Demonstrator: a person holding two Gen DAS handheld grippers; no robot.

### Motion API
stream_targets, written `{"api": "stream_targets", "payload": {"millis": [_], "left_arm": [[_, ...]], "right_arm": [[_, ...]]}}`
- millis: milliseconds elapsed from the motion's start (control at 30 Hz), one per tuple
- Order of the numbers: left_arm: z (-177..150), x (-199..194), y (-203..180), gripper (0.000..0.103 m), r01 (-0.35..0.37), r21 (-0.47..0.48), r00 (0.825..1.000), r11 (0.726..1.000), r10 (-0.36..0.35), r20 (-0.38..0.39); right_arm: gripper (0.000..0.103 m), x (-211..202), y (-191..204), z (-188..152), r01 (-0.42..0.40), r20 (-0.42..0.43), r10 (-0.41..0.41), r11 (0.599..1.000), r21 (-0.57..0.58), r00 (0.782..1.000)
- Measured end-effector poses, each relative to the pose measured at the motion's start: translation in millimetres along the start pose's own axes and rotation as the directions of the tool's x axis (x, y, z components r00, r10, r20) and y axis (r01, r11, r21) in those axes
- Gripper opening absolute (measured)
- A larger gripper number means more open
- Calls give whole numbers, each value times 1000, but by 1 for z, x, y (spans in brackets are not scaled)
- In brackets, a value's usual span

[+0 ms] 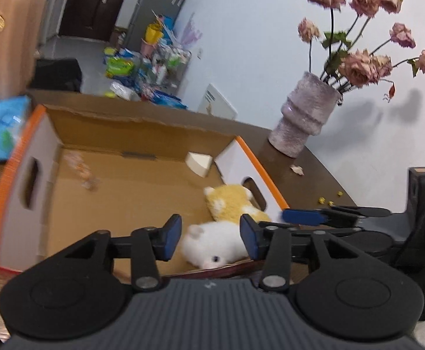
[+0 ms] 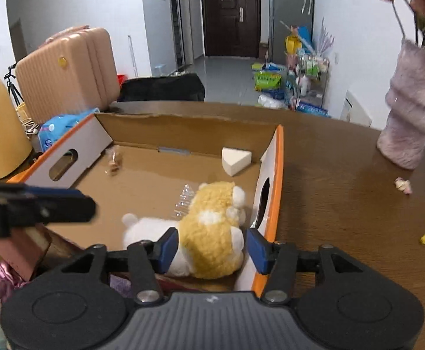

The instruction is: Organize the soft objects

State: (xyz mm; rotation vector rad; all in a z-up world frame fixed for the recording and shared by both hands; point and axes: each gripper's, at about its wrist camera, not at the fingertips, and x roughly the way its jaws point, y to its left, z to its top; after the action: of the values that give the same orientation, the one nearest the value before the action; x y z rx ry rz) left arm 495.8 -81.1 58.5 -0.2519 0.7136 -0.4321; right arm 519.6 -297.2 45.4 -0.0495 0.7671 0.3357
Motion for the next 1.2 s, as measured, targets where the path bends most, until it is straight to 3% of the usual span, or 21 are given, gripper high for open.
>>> {"api": "stream_targets", "payload": {"millis": [33,100,133,233,300,400,533,633,967,1200], "left_arm": [[2,-11,2,54,-24,14,1000,1000,24,16],[5,-34,5,76,-93,69,994,993,89,58],[5,-46,5,80,-145,114,987,983,135,90],[1,-72,4,87,-301,189,949,935,275,154],[-5,-90,5,98,-351,187,929,918,315,195],[-20,-115,1,103,-401,170,890,900,340,303],[-44,-134,1,103,-416,148,862,897,337,379],[-59,-142,0,103,-407,145,856,902,321,406],[-82,-172,-13,103,-385,150,849,911,285,444],[-133,-220,-27,103,-399,148,824,905,282,491]], "right_arm": [[52,-8,0,1,-3,13,2,1000,5,1000],[55,-26,4,7,3,43,-3,1000,2,999],[59,-37,8,11,17,60,-17,1000,-6,998],[70,-67,21,15,77,112,-73,996,-34,991],[79,-85,30,12,109,157,-101,993,-42,982],[87,-104,46,-1,140,270,-125,989,-38,955],[92,-118,59,-34,157,427,-142,988,-2,893],[92,-126,66,-54,150,469,-150,988,38,870],[92,-151,76,-80,154,496,-181,983,96,849],[93,-193,105,-127,155,535,-183,983,98,825]]}}
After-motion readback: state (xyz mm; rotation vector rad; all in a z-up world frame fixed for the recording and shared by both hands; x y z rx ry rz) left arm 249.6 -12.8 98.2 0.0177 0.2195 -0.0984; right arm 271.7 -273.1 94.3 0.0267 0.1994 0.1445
